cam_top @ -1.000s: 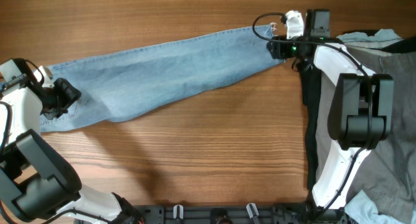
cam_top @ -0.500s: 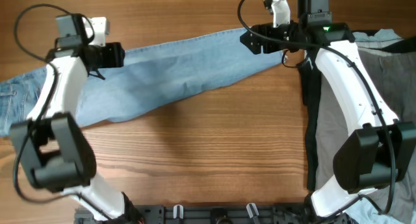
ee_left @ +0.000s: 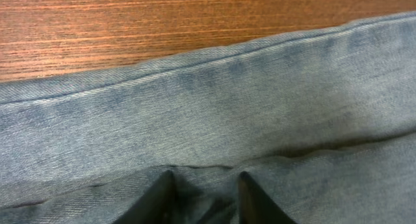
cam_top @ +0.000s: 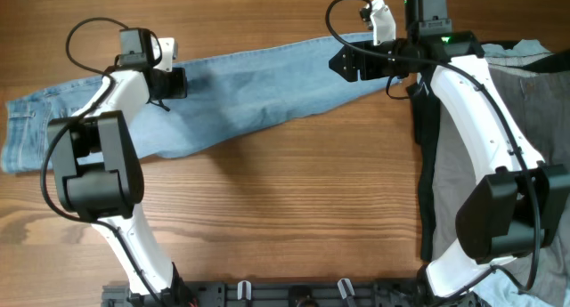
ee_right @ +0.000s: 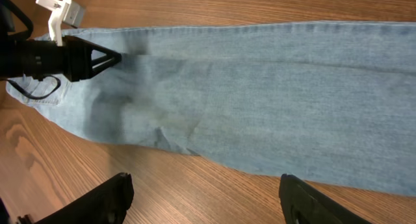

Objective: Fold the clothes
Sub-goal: 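Release the jeans and move both grippers to the top edge of the jeans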

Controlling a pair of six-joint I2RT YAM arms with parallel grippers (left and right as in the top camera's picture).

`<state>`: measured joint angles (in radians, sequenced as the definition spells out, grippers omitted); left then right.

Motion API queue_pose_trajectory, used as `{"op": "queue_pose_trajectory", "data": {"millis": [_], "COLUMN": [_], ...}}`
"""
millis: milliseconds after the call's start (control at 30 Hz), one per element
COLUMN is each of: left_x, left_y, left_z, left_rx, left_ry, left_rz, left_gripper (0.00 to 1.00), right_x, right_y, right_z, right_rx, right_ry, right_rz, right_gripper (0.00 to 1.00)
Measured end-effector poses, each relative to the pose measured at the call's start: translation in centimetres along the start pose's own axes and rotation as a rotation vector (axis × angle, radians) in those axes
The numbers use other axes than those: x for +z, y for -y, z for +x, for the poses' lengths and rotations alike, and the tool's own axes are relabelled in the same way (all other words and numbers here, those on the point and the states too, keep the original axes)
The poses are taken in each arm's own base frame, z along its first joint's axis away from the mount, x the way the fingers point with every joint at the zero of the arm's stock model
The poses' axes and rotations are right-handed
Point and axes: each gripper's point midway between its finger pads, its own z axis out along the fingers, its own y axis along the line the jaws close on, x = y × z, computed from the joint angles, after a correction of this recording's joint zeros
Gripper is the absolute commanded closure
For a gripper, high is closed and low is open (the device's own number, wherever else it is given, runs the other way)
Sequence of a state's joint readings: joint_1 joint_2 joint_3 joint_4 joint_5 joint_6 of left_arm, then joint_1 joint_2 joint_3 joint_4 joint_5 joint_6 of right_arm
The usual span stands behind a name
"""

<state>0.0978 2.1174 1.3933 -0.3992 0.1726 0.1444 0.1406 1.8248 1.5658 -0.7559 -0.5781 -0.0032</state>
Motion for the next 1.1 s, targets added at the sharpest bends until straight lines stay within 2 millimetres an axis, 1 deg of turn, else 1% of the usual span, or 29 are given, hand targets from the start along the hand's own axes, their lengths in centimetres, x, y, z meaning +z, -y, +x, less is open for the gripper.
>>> {"op": "queue_pose_trajectory", "data": {"millis": [33, 200, 267, 333, 433, 467, 500, 533, 567, 633, 700, 733, 800, 833, 867, 900, 933, 967, 1000, 1100], "left_x": [0.1, 0.0, -0.4, -1.3, -3.8, -4.2, -4.4, -4.5, -4.5, -4.4, -4.0, -3.2, -0.3, 0.6, 0.6, 0.7, 0.7, 0.8, 0.8, 1.0], "left_y": [0.0, -0.2, -0.1, 0.3, 0.9, 1.0, 1.0, 1.1, 1.4, 2.7, 4.7, 6.1, 8.3, 8.3, 8.2, 8.2, 8.1, 8.0, 8.0, 7.6], "left_z": [0.0, 0.2, 0.5, 0.6, -1.1, -1.4, -1.6, -1.8, -2.1, -2.3, -2.5, -2.3, -0.6, -0.3, -0.7, -0.9, -1.3, -1.7, -1.8, -1.4], "left_rx": [0.002, -0.038, -0.057, -0.067, -0.066, -0.067, -0.069, -0.071, -0.070, -0.065, -0.022, 0.022, 0.087, 0.100, 0.104, 0.107, 0.112, 0.118, 0.117, 0.122], "left_ry": [-0.002, -0.010, -0.024, -0.029, 0.033, 0.043, 0.051, 0.058, 0.070, 0.078, 0.081, 0.075, 0.023, 0.016, 0.033, 0.040, 0.059, 0.076, 0.080, 0.063], "left_rz": [-0.012, -0.027, -0.022, -0.014, -0.008, -0.008, -0.008, -0.003, 0.013, 0.055, 0.090, 0.107, 0.127, 0.120, 0.112, 0.109, 0.103, 0.100, 0.096, 0.078], "left_gripper": [0.96, 0.96, 0.96, 0.96, 0.96, 0.95, 0.67, 0.50, 0.41, 0.39, 0.35, 0.35, 0.35, 0.34, 0.33, 0.35, 0.48, 0.59, 0.65, 0.71], "right_x": [0.0, 0.0, 0.1, 0.1, 0.1, 0.1, 0.1, 0.1, 0.1, 0.1, 0.1, 0.1, 0.1, 0.1, 0.1, 0.1, 0.1, 0.1, 0.1, 0.1], "right_y": [0.0, 0.1, 0.1, 0.2, 0.3, 0.3, 0.3, 0.4, 0.4, 0.4, 0.4, 0.4, 0.4, 0.4, 0.5, 0.5, 0.6, 0.6, 0.6, 0.6], "right_z": [0.0, 0.0, 0.1, 0.1, 0.1, 0.1, 0.2, 0.2, 0.2, 0.2, 0.2, 0.2, 0.2, 0.2, 0.3, 0.3, 0.3, 0.3, 0.3, 0.3], "right_rx": [0.000, 0.001, 0.003, 0.003, 0.004, 0.004, 0.004, 0.004, 0.004, 0.004, 0.005, 0.005, 0.006, 0.006, 0.006, 0.006, 0.006, 0.006, 0.006, 0.006], "right_ry": [0.000, -0.002, -0.004, -0.005, -0.006, -0.006, -0.006, -0.006, -0.006, -0.007, -0.007, -0.008, -0.009, -0.009, -0.010, -0.009, -0.010, -0.010, -0.010, -0.010], "right_rz": [0.002, 0.003, 0.003, 0.010, 0.014, 0.014, 0.017, 0.018, 0.018, 0.019, 0.021, 0.021, 0.022, 0.022, 0.026, 0.027, 0.029, 0.029, 0.029, 0.029], "right_gripper": [0.26, 0.26, 0.27, 0.26, 0.27, 0.27, 0.26, 0.26, 0.26, 0.26, 0.26, 0.26, 0.26, 0.26, 0.26, 0.26, 0.26, 0.26, 0.26, 0.27]}}
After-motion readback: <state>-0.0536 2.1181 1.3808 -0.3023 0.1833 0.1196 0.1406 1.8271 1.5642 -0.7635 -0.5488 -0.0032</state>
